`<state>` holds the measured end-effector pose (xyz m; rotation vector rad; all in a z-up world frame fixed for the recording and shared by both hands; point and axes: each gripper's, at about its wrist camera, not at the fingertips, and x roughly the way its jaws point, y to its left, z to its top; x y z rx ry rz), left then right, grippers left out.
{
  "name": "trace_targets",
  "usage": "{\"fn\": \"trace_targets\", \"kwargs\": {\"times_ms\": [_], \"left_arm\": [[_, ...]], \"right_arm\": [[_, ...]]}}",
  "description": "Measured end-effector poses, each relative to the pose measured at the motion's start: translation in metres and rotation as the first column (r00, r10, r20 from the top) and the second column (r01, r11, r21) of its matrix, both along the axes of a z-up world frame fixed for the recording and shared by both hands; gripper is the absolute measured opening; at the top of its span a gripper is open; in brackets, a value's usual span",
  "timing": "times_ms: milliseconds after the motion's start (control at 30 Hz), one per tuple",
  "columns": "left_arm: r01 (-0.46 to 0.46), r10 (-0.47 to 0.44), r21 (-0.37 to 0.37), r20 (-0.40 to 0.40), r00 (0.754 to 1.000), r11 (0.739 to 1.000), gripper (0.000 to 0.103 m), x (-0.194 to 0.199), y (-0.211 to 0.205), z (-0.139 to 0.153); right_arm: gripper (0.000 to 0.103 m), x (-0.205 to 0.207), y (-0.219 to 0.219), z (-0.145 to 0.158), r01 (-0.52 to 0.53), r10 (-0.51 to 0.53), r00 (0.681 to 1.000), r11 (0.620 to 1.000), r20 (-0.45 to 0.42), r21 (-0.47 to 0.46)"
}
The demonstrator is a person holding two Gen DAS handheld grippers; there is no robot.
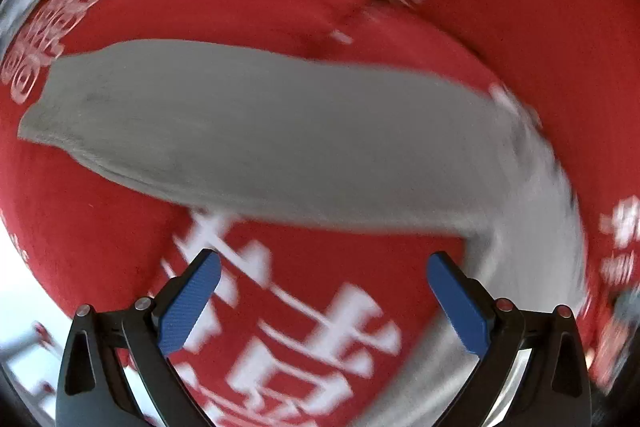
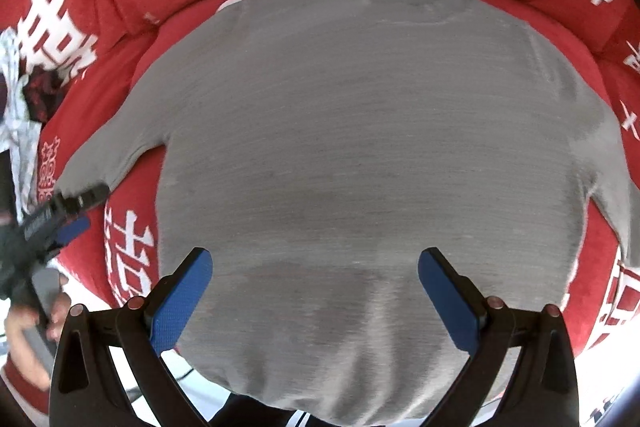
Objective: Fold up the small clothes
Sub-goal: 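Grasp the sweater's side edge with the left gripper and fold it inward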
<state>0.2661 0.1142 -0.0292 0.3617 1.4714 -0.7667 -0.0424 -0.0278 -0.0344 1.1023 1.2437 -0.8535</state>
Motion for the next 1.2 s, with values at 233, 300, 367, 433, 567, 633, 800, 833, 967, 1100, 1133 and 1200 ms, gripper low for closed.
{"fn": "trace_targets", "kwargs": {"times_ms": [233,300,367,433,567,633,800,833,967,1100,1133,1200], "left_arm": [[-0.216,0.201,-0.060,-0.195,0.960,0.975,0.103,0.057,0.031,-0.054],[-0.243,0.216,-0.084,-0.247,0.945,0.966,0.103,0.059,0.031,-0.061],[-0.247,0.216,-0.103,-0.247,0.945,0.964,0.103,0.059,0.026,-0.060],[-0.268,0.235,-0.147,-0.206,0.950,0.952,0.103,0.057,0.018,-0.050],[-0.281,0.265,-0.143,-0.117,0.957,0.949,0.072,0.067,0.013,-0.041],[-0.292,0.282,-0.121,-0.099,0.954,0.949,0.044,0.072,0.016,-0.044],[-0.226,0.223,-0.120,-0.041,0.974,0.967,0.007,0.071,0.013,-0.047],[-0.221,0.219,-0.126,-0.031,0.975,0.967,0.007,0.071,0.013,-0.044],[-0.111,0.130,-0.184,0.096,0.987,0.977,0.007,0.057,0.005,-0.006],[0.087,-0.028,-0.264,0.221,0.975,0.961,0.007,0.022,-0.025,0.045],[0.128,-0.059,-0.279,0.243,0.968,0.952,0.007,0.012,-0.035,0.054],[0.207,-0.119,-0.321,0.274,0.954,0.924,0.007,-0.015,-0.060,0.074]], "right_arm": [[0.103,0.023,0.006,-0.009,-0.022,0.021,1.000,0.999,0.022,0.037],[0.103,0.029,0.009,-0.009,-0.038,0.038,0.999,0.999,0.023,0.039],[0.103,0.035,0.012,-0.009,-0.052,0.051,0.998,0.998,0.024,0.038],[0.103,0.039,0.014,-0.009,-0.061,0.060,0.998,0.997,0.025,0.041],[0.103,0.043,0.017,-0.006,-0.071,0.070,0.997,0.997,0.028,0.039],[0.103,0.043,0.020,-0.004,-0.074,0.073,0.997,0.997,0.031,0.038],[0.103,0.034,0.030,-0.006,-0.053,0.052,0.998,0.997,0.033,0.054],[0.103,0.031,0.032,-0.007,-0.048,0.046,0.998,0.997,0.030,0.054],[0.103,0.014,0.043,-0.001,-0.023,0.022,0.999,0.999,0.028,0.030],[0.103,-0.010,0.046,0.001,0.025,-0.026,0.999,0.999,0.024,0.024],[0.103,-0.017,0.046,0.001,0.043,-0.043,0.999,0.999,0.028,0.023],[0.103,-0.032,0.044,0.003,0.080,-0.080,0.996,0.997,0.036,0.017]]}}
